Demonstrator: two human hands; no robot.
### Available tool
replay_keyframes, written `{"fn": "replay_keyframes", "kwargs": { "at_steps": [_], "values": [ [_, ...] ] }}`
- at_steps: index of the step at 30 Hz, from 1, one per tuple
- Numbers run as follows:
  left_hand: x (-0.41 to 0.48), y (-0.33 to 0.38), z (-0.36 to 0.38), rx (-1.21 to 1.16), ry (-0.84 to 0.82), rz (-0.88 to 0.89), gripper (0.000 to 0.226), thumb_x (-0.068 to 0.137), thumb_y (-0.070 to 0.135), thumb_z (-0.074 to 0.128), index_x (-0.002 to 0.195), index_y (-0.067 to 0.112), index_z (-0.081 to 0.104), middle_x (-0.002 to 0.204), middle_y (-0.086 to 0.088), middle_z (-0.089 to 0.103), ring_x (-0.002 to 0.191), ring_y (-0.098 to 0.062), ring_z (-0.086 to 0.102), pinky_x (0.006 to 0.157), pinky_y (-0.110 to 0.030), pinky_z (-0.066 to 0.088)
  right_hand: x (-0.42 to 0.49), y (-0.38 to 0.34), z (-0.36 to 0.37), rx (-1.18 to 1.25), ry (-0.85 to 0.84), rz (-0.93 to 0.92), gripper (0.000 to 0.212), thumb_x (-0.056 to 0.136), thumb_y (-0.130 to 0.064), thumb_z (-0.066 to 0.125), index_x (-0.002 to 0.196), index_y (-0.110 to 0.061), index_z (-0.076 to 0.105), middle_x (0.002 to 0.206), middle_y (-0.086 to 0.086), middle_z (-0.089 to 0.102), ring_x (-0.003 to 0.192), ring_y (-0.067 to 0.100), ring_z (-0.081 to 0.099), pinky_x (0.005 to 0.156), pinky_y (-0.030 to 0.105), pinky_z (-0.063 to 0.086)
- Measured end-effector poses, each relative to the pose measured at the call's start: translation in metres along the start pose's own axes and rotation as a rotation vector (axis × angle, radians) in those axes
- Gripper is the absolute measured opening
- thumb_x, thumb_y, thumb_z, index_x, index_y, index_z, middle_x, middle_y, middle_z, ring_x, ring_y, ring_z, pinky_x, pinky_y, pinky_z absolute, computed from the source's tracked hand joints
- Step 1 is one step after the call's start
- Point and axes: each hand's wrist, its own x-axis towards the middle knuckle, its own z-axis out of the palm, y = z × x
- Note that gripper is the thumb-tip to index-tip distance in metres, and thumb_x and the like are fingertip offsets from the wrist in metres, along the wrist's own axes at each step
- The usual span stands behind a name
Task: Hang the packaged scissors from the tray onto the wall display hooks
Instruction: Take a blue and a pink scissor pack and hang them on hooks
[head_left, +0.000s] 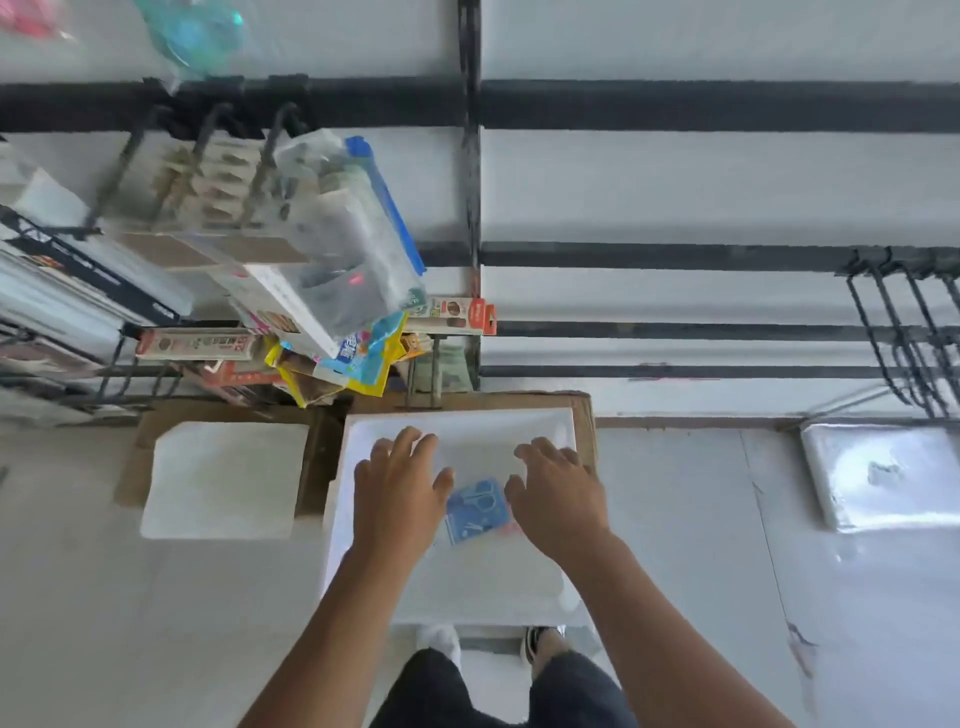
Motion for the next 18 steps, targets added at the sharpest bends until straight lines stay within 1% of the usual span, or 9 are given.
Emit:
{"fn": "replay_keyframes", "kwargs": {
  "at_steps": [5,8,9,11,13,15,16,17,18],
  "values": [
    [0.003,-0.009,0.053,-0.030,-0.140,-0.013,0.043,0.091,0.040,0.063,0.126,0.015,0.063,0.129,-0.007,0.066,0.113,-0.031,0.061,0.084,-0.041,0.050,0.016,0.015,0.051,-0.020,-0.136,0.022,0.038,0.098,-0.024,0.041,0.133,-0.020,0.054,0.135,0.001,0.057,0.118,0.024,0.057,0.097,0.040,0.047],
    [0.003,-0.017,0.083,-0.063,-0.198,0.005,0.042,0.091,0.039,0.064,0.125,0.014,0.062,0.121,-0.008,0.069,0.106,-0.030,0.064,0.082,-0.040,0.052,0.022,0.020,0.081,-0.002,-0.170,0.080,0.043,0.099,-0.025,0.043,0.141,-0.018,0.049,0.146,0.003,0.052,0.123,0.026,0.056,0.100,0.041,0.046],
    [0.001,-0.020,0.092,-0.071,-0.218,-0.008,0.043,0.092,0.038,0.062,0.127,0.014,0.061,0.120,-0.008,0.069,0.105,-0.029,0.064,0.082,-0.039,0.052,0.024,0.021,0.089,0.009,-0.177,0.099,0.045,0.099,-0.025,0.044,0.143,-0.018,0.047,0.149,0.002,0.050,0.125,0.027,0.055,0.101,0.040,0.046],
    [-0.003,-0.021,0.107,-0.106,-0.276,-0.079,0.042,0.094,0.036,0.058,0.131,0.016,0.058,0.121,-0.008,0.068,0.106,-0.030,0.064,0.082,-0.039,0.051,0.027,0.022,0.104,0.018,-0.184,0.128,0.045,0.099,-0.023,0.045,0.144,-0.019,0.046,0.148,0.000,0.051,0.125,0.026,0.054,0.101,0.039,0.044],
    [-0.006,-0.017,0.119,-0.190,-0.335,-0.218,0.038,0.095,0.033,0.056,0.130,0.017,0.056,0.121,-0.008,0.067,0.108,-0.032,0.063,0.079,-0.037,0.048,0.031,0.023,0.117,0.002,-0.193,0.148,0.046,0.099,-0.020,0.045,0.145,-0.019,0.045,0.148,0.001,0.050,0.125,0.026,0.053,0.100,0.037,0.043],
    [-0.005,-0.012,0.134,-0.340,-0.397,-0.439,0.035,0.093,0.033,0.054,0.124,0.016,0.055,0.115,-0.009,0.069,0.103,-0.035,0.065,0.074,-0.033,0.046,0.036,0.026,0.127,-0.026,-0.190,0.156,0.046,0.099,-0.019,0.045,0.144,-0.019,0.045,0.149,0.002,0.049,0.127,0.028,0.051,0.100,0.037,0.042],
    [-0.001,-0.009,0.139,-0.477,-0.454,-0.605,0.035,0.092,0.035,0.053,0.119,0.014,0.055,0.107,-0.009,0.070,0.095,-0.035,0.068,0.073,-0.033,0.048,0.038,0.028,0.131,-0.029,-0.185,0.160,0.045,0.098,-0.019,0.045,0.143,-0.019,0.047,0.148,0.003,0.050,0.126,0.028,0.052,0.099,0.038,0.042],
    [0.002,-0.007,0.147,-0.677,-0.504,-0.800,0.034,0.091,0.037,0.053,0.113,0.011,0.056,0.099,-0.010,0.070,0.083,-0.034,0.069,0.070,-0.034,0.052,0.040,0.029,0.134,-0.026,-0.180,0.163,0.044,0.098,-0.018,0.045,0.142,-0.020,0.048,0.146,0.002,0.052,0.124,0.028,0.052,0.099,0.038,0.043],
    [0.005,-0.002,0.148,-0.886,-0.578,-1.002,0.034,0.091,0.040,0.053,0.106,0.010,0.058,0.090,-0.011,0.068,0.071,-0.032,0.066,0.064,-0.034,0.054,0.041,0.031,0.136,-0.023,-0.174,0.163,0.044,0.098,-0.018,0.045,0.141,-0.020,0.049,0.144,0.001,0.053,0.123,0.027,0.053,0.098,0.038,0.043]
  ]
}}
